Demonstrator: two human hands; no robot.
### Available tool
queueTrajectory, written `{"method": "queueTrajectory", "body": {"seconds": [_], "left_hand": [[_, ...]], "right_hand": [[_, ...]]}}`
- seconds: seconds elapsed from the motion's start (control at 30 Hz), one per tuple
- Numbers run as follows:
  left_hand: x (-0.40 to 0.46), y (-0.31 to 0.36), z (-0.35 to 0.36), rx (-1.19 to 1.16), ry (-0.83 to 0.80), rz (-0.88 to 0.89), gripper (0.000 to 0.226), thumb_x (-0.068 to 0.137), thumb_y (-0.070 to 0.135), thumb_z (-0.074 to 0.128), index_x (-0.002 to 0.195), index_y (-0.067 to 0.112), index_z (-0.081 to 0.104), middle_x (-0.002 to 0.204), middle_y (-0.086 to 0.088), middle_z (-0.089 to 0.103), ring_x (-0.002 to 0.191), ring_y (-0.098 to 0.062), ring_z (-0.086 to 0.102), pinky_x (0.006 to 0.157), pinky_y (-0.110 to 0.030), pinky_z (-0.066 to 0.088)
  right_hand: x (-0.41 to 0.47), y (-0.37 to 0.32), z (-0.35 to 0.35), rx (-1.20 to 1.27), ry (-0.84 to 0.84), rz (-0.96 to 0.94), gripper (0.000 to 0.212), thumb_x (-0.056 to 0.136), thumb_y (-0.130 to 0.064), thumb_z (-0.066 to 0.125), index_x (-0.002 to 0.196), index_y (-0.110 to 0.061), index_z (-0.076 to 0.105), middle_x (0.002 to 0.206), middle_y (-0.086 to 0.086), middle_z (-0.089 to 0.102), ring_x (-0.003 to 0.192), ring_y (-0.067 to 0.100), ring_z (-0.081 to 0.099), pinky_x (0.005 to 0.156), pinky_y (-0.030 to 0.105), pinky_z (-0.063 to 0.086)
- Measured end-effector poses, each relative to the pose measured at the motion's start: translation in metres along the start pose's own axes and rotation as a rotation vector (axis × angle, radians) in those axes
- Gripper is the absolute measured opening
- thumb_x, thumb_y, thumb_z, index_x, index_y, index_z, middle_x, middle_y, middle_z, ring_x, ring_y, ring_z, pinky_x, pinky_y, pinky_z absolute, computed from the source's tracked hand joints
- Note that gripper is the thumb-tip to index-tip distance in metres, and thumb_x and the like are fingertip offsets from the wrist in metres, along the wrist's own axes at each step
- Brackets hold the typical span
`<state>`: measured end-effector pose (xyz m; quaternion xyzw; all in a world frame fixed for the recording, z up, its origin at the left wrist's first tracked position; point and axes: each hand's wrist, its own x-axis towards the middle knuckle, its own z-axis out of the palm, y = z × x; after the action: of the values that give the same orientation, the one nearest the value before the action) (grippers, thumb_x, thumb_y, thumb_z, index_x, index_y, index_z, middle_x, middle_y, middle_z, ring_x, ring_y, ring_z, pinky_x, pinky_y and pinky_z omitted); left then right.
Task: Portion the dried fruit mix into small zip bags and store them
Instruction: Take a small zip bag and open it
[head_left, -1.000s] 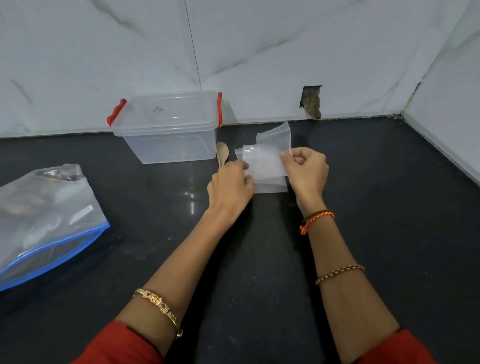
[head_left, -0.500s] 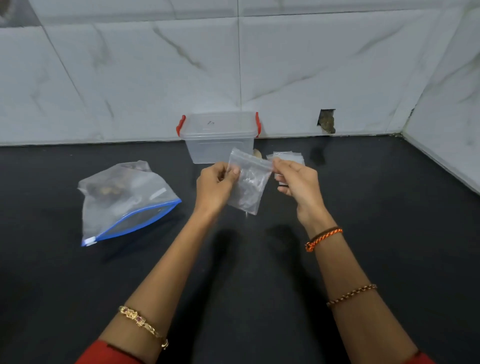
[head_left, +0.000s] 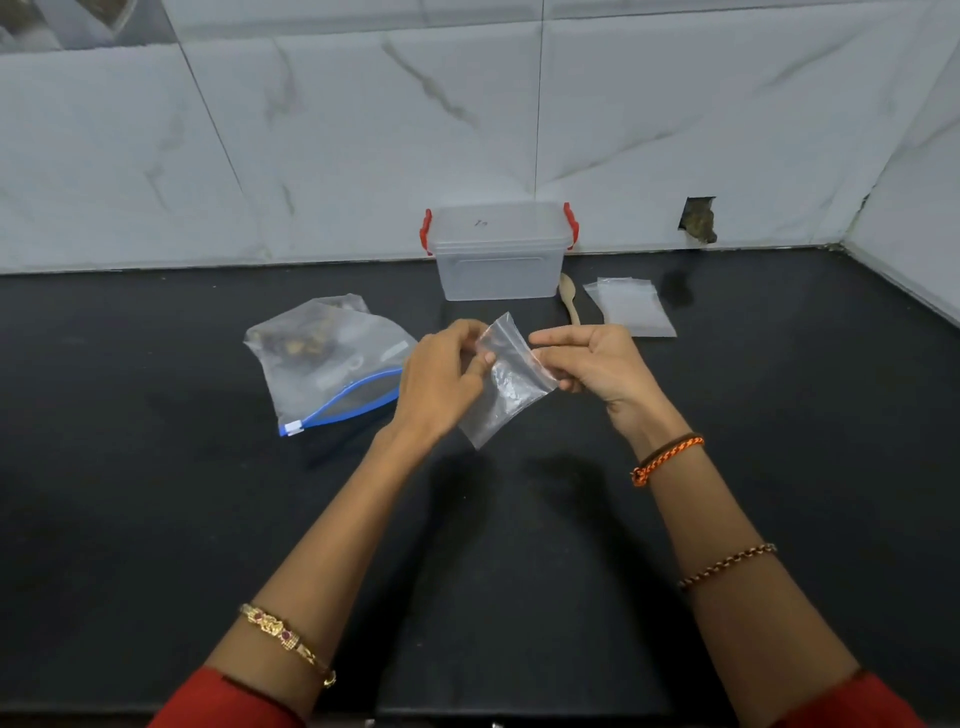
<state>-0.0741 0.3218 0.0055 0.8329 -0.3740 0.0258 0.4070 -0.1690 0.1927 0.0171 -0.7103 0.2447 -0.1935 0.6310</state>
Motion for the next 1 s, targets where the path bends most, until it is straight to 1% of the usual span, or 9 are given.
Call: {"method": "queueTrajectory", "body": {"seconds": [0.13,0.2,0.43,0.57,0.67,0.77,0.83,0.9,1.0], "left_hand": [[-0.015,0.002,-0.001,0.111,-0.056,0.088,0.091,0.068,0.051,0.073,0.141,0.017,0.03,0.139,-0.004,0.044,0.126,-0.022,0.04,0.107,-0.046,0.031],[-0.018,0.002,0.004,0.156,-0.133,0.092,0.103,0.064,0.051,0.078,0.144,0.017,0.022,0.145,-0.005,0.035,0.131,-0.023,0.034,0.111,-0.048,0.026],[-0.019,0.002,-0.001,0.013,-0.155,0.076,0.089,0.061,0.054,0.071,0.133,0.014,0.038,0.128,-0.006,0.043,0.115,-0.02,0.042,0.099,-0.036,0.038],[-0.014,0.007,-0.011,-0.134,-0.223,0.04,0.073,0.073,0.027,0.077,0.133,0.013,0.039,0.128,-0.005,0.043,0.112,-0.014,0.043,0.092,-0.025,0.038],[-0.008,0.007,-0.018,-0.201,-0.311,0.037,0.069,0.069,0.024,0.08,0.128,0.014,0.046,0.126,-0.005,0.051,0.109,-0.014,0.05,0.095,-0.027,0.042],[-0.002,0.011,-0.024,-0.212,-0.447,0.069,0.068,0.056,0.039,0.076,0.116,0.014,0.058,0.11,-0.005,0.064,0.101,-0.02,0.061,0.095,-0.037,0.049],[-0.001,0.014,-0.024,-0.266,-0.496,0.062,0.065,0.054,0.042,0.074,0.108,0.009,0.062,0.101,-0.009,0.068,0.097,-0.022,0.064,0.092,-0.037,0.05],[0.001,0.013,-0.021,-0.297,-0.486,0.046,0.065,0.051,0.043,0.075,0.104,0.006,0.062,0.096,-0.008,0.068,0.092,-0.021,0.064,0.089,-0.036,0.051],[0.004,0.011,-0.018,-0.231,-0.42,0.057,0.065,0.049,0.036,0.082,0.105,0.014,0.057,0.094,0.001,0.063,0.089,-0.015,0.062,0.082,-0.03,0.05]], "right_hand": [[-0.009,0.002,0.012,0.128,-0.012,0.073,0.026,0.08,0.003,0.063,0.103,-0.008,0.064,0.08,0.007,0.067,0.056,0.004,0.06,0.054,0.013,0.052],[-0.015,0.002,0.015,0.191,-0.046,0.092,0.025,0.08,0.006,0.064,0.098,-0.011,0.06,0.081,0.007,0.068,0.065,0.01,0.066,0.059,0.019,0.057],[-0.02,-0.001,0.016,-0.029,-0.086,-0.044,0.019,0.081,0.005,0.063,0.075,-0.012,0.059,0.069,0.007,0.063,0.047,0.002,0.06,0.058,0.017,0.052],[-0.02,-0.006,0.016,-0.242,-0.143,-0.204,0.014,0.085,-0.001,0.06,0.089,-0.012,0.069,0.078,-0.001,0.066,0.067,0.004,0.061,0.069,0.016,0.051],[-0.015,-0.004,0.013,-0.571,-0.127,-0.44,0.022,0.088,-0.011,0.06,0.107,-0.014,0.07,0.092,0.001,0.067,0.081,0.011,0.058,0.073,0.021,0.047],[-0.004,-0.004,0.009,-0.87,0.0,-0.787,0.01,0.08,-0.021,0.069,0.087,-0.017,0.076,0.088,0.008,0.058,0.082,0.018,0.041,0.065,0.026,0.035],[0.002,-0.005,0.009,-0.941,0.07,-0.92,0.006,0.072,-0.022,0.074,0.066,-0.019,0.074,0.095,0.012,0.059,0.086,0.018,0.035,0.066,0.032,0.037],[0.005,-0.006,0.01,-0.954,0.079,-0.947,0.012,0.069,-0.028,0.073,0.059,-0.023,0.071,0.111,0.014,0.058,0.096,0.019,0.033,0.073,0.039,0.036],[0.004,-0.004,0.007,-0.968,0.03,-0.919,0.019,0.068,-0.046,0.066,0.068,-0.027,0.071,0.132,0.014,0.047,0.111,0.022,0.029,0.084,0.039,0.03]]}}
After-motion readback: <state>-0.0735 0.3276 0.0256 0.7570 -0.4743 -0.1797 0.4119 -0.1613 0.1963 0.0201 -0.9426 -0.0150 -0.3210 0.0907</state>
